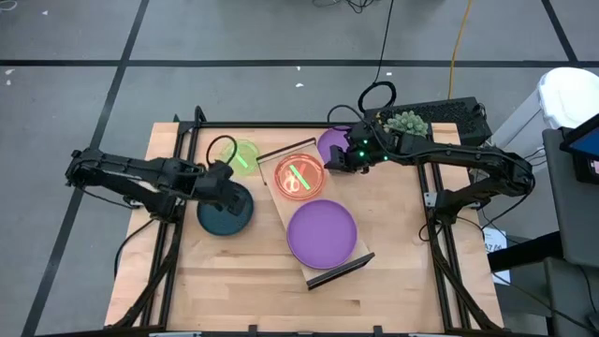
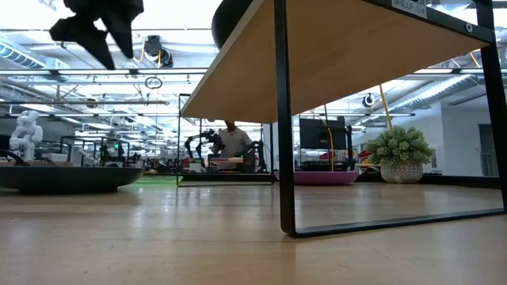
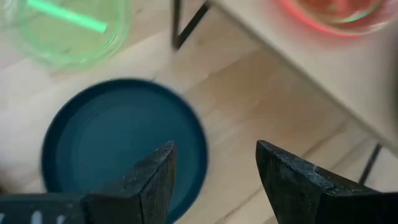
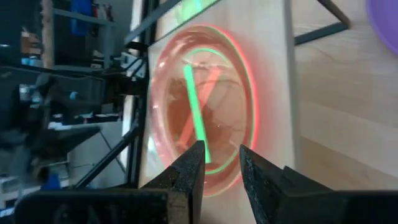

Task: Place and stack plates onto a shelf
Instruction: Stack the black plate on top of the purple plate on the shelf

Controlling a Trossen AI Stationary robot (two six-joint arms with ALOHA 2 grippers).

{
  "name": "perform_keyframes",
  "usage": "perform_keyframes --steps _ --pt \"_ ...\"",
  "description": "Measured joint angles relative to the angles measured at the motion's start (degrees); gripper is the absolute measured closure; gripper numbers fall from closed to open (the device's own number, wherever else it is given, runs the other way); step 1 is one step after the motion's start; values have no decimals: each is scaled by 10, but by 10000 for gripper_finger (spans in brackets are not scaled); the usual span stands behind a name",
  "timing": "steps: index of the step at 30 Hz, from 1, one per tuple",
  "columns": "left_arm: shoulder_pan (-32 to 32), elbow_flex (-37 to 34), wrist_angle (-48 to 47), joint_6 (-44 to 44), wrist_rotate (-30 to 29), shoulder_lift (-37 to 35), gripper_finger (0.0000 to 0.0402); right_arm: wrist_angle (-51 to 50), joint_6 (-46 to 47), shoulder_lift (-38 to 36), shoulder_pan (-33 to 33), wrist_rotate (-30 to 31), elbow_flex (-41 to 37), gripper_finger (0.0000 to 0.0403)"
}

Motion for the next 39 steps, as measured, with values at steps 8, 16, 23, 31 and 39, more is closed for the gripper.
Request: perform_keyframes --steps 8,16,23,31,39 --pt "120 -19 -37 77 100 0 177 -3 -28 -39 0 -16 0 316" --pt "234 -108 -23 187 184 -3 177 -15 -41 -108 1 -17 0 316" --pt "309 -171 2 269 192 -3 177 -40 -63 -169 2 -17 0 316" --pt "402 -220 44 336 198 -3 177 -46 -82 -202 2 -17 0 316" --pt "490 -239 65 452 197 2 177 -47 -96 -203 2 -16 0 316"
